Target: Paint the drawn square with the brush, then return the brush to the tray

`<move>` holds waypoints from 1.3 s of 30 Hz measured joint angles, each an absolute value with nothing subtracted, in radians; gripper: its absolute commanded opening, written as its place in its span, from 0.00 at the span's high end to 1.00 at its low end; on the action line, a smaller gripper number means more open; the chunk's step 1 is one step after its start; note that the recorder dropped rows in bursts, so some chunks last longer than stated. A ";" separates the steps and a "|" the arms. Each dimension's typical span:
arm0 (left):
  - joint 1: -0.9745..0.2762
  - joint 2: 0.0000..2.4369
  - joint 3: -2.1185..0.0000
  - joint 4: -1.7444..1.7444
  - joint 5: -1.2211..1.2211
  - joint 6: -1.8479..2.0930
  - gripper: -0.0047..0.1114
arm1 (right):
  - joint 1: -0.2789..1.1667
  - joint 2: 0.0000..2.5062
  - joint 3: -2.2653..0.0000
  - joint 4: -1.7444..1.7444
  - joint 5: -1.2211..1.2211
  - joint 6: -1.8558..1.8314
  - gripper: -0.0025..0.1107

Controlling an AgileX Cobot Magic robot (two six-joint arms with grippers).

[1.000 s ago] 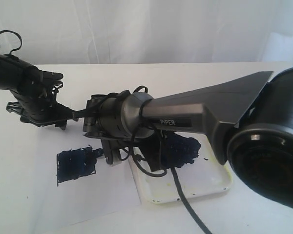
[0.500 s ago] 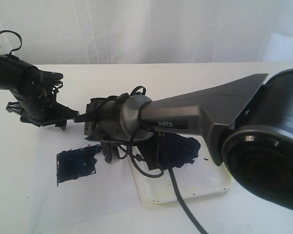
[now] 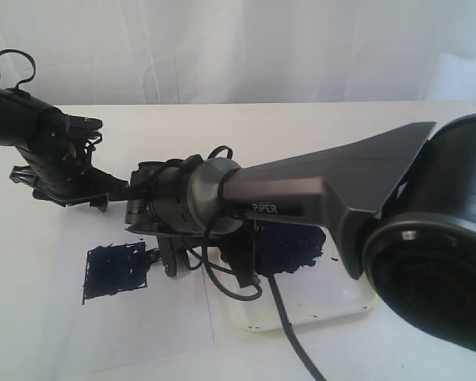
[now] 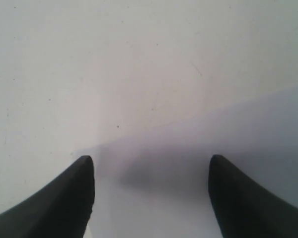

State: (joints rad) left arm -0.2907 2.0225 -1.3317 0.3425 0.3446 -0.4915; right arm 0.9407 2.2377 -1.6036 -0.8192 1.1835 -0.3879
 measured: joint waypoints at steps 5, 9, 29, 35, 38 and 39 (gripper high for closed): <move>-0.291 2.023 -1.332 0.342 0.345 -0.492 0.37 | 0.970 2.231 -1.604 -0.812 1.187 -0.400 0.98; -0.291 2.023 -1.332 0.342 0.345 -0.492 0.37 | 0.994 2.228 -1.604 -0.812 1.188 -0.404 0.98; -0.291 2.023 -1.332 0.342 0.345 -0.492 0.37 | 1.017 2.149 -1.604 -0.853 1.181 -0.342 0.98; -0.291 2.023 -1.332 0.342 0.334 -0.492 0.37 | 1.017 2.125 -1.604 -0.780 1.175 -0.344 0.98; -0.291 2.023 -1.332 0.342 0.334 -0.492 0.37 | 0.995 2.117 -1.604 -0.699 1.173 -0.370 0.98; -0.291 2.023 -1.332 0.342 0.332 -0.492 0.37 | 0.985 2.114 -1.604 -0.675 1.173 -0.383 0.98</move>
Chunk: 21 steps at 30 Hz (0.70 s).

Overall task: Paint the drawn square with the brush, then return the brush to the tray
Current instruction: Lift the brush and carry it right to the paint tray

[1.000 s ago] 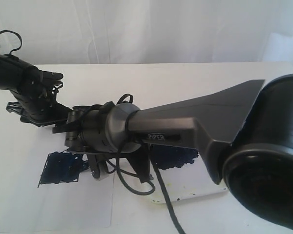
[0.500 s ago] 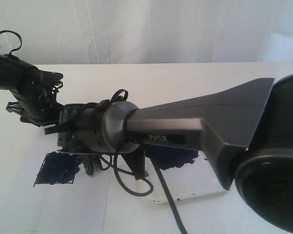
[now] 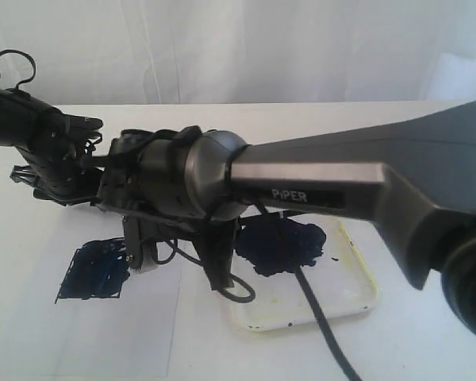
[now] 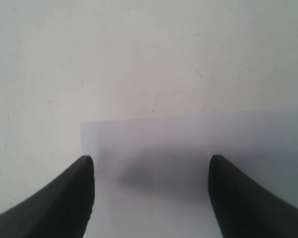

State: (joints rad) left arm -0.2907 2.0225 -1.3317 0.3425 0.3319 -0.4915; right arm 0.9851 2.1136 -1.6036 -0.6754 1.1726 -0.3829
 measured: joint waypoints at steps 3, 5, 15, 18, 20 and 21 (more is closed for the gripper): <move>-0.291 2.023 -1.334 0.345 0.332 -0.492 0.37 | 0.946 2.097 -1.604 -0.590 1.175 -0.420 0.98; -0.291 2.025 -1.343 0.345 0.340 -0.492 0.37 | 0.918 2.079 -1.604 -0.543 1.186 -0.443 0.98; -0.291 2.036 -1.403 0.346 0.436 -0.492 0.37 | 0.764 2.007 -1.510 -0.502 1.213 -0.520 0.98; -0.291 2.036 -1.427 0.349 0.458 -0.492 0.37 | 0.701 1.993 -1.484 -0.489 1.216 -0.531 0.98; -0.291 2.036 -1.439 0.349 0.465 -0.492 0.37 | 0.649 1.991 -1.473 -0.474 1.218 -0.534 0.98; -0.291 2.036 -1.445 0.349 0.468 -0.492 0.37 | 0.622 1.991 -1.471 -0.466 1.218 -0.536 0.98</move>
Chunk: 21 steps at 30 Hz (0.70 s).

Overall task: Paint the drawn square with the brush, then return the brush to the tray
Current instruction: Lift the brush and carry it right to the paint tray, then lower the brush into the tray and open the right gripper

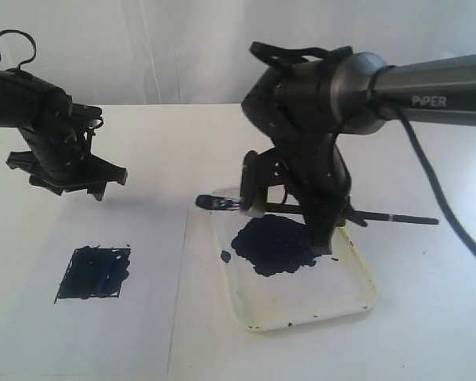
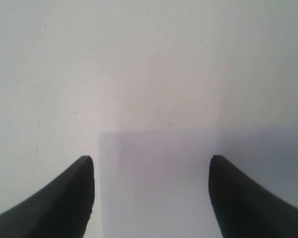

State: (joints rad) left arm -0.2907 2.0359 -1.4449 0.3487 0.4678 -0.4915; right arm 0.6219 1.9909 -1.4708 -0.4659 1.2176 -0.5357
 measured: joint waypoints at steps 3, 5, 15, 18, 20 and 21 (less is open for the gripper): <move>-0.291 2.036 -1.451 0.353 0.468 -0.492 0.37 | 0.543 1.991 -1.468 -0.419 1.218 -0.572 0.98; -0.291 2.036 -1.451 0.356 0.468 -0.492 0.37 | 0.486 1.991 -1.468 -0.374 1.218 -0.617 0.98; -0.291 2.036 -1.451 0.359 0.475 -0.490 0.37 | 0.344 2.012 -1.460 -0.358 1.219 -0.751 0.98; -0.291 2.036 -1.451 0.361 0.477 -0.490 0.37 | 0.342 2.057 -1.444 -0.360 1.219 -0.771 0.98; -0.291 2.036 -1.451 0.367 0.479 -0.490 0.37 | 0.342 2.073 -1.444 -0.360 1.217 -0.773 0.98; -0.291 2.036 -1.451 0.369 0.479 -0.490 0.37 | 0.342 2.076 -1.444 -0.360 1.217 -0.773 0.98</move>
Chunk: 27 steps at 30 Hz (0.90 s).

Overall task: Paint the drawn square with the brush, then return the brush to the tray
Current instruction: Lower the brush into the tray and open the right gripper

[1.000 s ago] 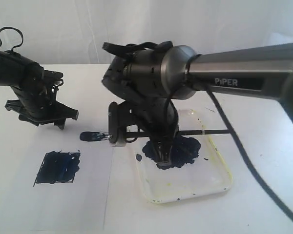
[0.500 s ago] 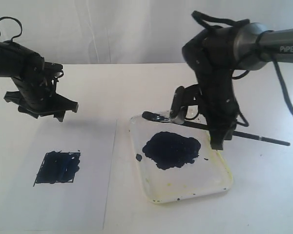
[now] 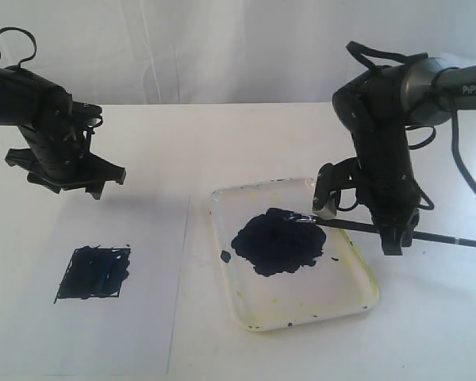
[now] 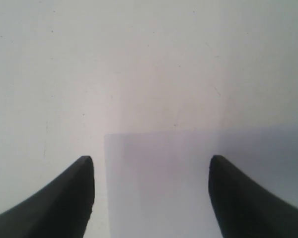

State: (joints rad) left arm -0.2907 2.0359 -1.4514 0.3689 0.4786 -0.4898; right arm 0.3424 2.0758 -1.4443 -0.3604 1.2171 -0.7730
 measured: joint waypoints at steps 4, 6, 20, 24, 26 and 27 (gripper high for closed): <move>-0.291 2.036 -1.451 0.371 0.479 -0.490 0.37 | 0.342 2.086 -1.430 -0.381 1.217 -0.773 0.98; -0.291 2.036 -1.451 0.371 0.479 -0.490 0.37 | 0.342 2.088 -1.410 -0.394 1.217 -0.773 0.95; -0.291 2.036 -1.451 0.372 0.479 -0.490 0.37 | 0.342 2.089 -1.399 -0.397 1.217 -0.722 0.59; -0.291 2.036 -1.451 0.372 0.479 -0.490 0.37 | 0.342 2.089 -1.399 -0.397 1.217 -0.699 0.50; -0.291 2.036 -1.451 0.372 0.479 -0.490 0.37 | 0.342 2.089 -1.399 -0.397 1.217 -0.690 0.50; -0.291 2.036 -1.451 0.372 0.479 -0.490 0.37 | 0.342 2.089 -1.399 -0.397 1.217 -0.680 0.50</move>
